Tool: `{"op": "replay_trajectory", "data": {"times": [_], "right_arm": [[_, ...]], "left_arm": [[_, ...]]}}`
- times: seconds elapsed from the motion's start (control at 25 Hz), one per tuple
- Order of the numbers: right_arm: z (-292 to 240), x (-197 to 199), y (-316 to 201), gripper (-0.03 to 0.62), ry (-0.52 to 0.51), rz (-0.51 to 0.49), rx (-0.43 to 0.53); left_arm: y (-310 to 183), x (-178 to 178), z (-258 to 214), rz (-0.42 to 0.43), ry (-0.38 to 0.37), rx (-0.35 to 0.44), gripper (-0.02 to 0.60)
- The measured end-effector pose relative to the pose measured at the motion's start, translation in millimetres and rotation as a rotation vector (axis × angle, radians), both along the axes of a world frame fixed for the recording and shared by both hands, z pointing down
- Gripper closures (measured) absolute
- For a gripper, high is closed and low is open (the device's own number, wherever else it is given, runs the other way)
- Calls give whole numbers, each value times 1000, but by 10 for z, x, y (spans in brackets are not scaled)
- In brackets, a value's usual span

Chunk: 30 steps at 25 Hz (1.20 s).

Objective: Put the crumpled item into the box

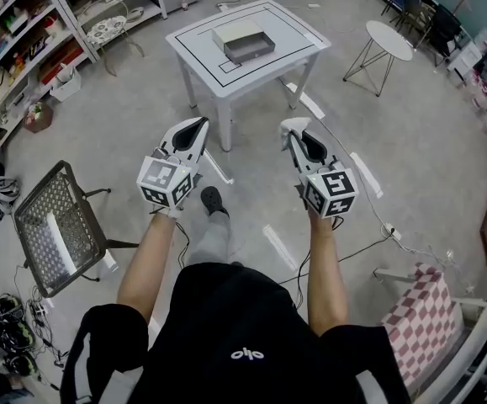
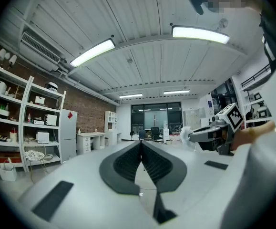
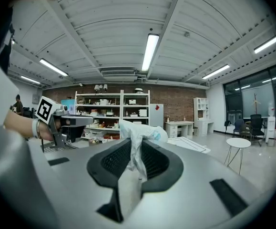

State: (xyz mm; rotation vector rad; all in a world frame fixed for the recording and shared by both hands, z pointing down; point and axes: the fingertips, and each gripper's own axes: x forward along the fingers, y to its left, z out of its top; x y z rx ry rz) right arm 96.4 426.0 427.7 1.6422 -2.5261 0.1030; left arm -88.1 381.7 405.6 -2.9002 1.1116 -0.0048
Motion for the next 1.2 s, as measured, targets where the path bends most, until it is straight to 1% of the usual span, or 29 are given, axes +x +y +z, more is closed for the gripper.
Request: {"op": "replay_trajectory", "data": {"times": [0.2, 0.56, 0.68, 0.96, 1.2], "right_arm": [[41, 7, -692, 517, 17, 13, -12], [-62, -116, -2313, 517, 34, 44, -33], [-78, -152, -2800, 518, 33, 58, -41], [-53, -300, -3673, 519, 33, 64, -64], [11, -350, -4202, 519, 31, 71, -76]], "left_arm": [[-758, 44, 70, 25, 13, -12, 574], [-2404, 7, 66, 74, 21, -36, 574], [-2877, -13, 55, 92, 18, -39, 574], [-3771, -158, 142, 96, 23, -70, 574], [-4278, -194, 219, 106, 24, -90, 574]]}}
